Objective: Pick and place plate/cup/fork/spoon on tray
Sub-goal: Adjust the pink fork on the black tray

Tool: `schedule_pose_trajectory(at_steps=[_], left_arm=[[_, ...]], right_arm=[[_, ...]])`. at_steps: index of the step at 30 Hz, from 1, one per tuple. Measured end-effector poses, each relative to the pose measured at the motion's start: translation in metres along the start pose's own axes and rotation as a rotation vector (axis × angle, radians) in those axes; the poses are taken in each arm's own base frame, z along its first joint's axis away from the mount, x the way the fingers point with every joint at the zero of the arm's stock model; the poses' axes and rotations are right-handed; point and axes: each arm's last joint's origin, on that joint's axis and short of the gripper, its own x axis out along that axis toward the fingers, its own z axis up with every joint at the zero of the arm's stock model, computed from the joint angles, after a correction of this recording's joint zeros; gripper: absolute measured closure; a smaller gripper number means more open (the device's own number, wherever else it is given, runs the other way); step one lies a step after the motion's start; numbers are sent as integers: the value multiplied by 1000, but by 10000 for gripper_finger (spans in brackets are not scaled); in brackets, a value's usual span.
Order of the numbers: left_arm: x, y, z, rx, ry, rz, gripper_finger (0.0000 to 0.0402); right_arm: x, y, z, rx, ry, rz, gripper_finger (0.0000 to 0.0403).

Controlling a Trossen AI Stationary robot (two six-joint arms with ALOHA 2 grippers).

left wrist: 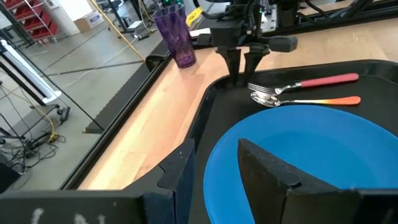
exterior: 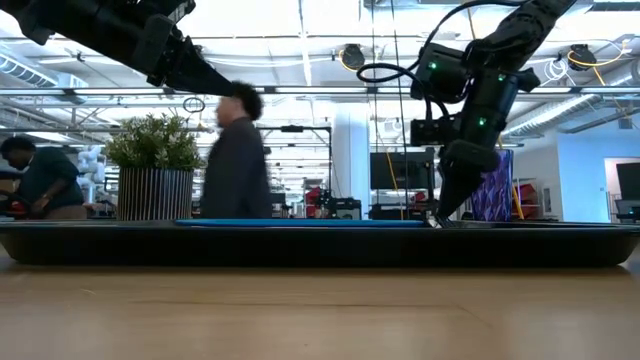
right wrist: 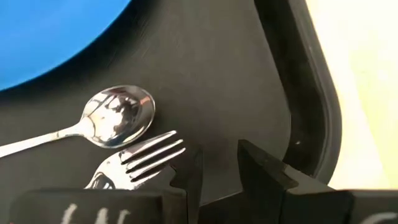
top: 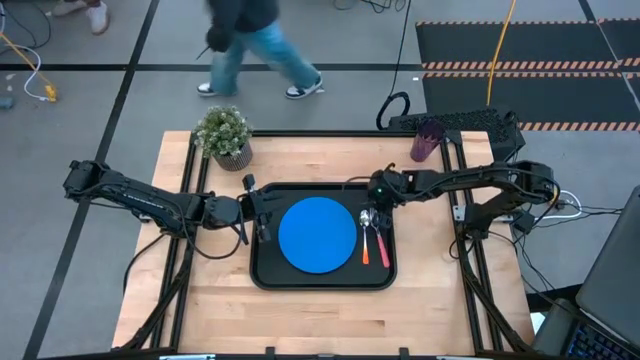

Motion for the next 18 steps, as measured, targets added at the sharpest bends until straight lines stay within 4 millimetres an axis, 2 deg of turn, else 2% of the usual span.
schedule_pose_trajectory(at_steps=[12,18], left_arm=[[0,0,0,-1,0,0,275],[0,0,0,0,2,0,275]], right_arm=[[-3,1,-6,0,58,-5,310],[-19,-2,-5,11,7,-32,310]])
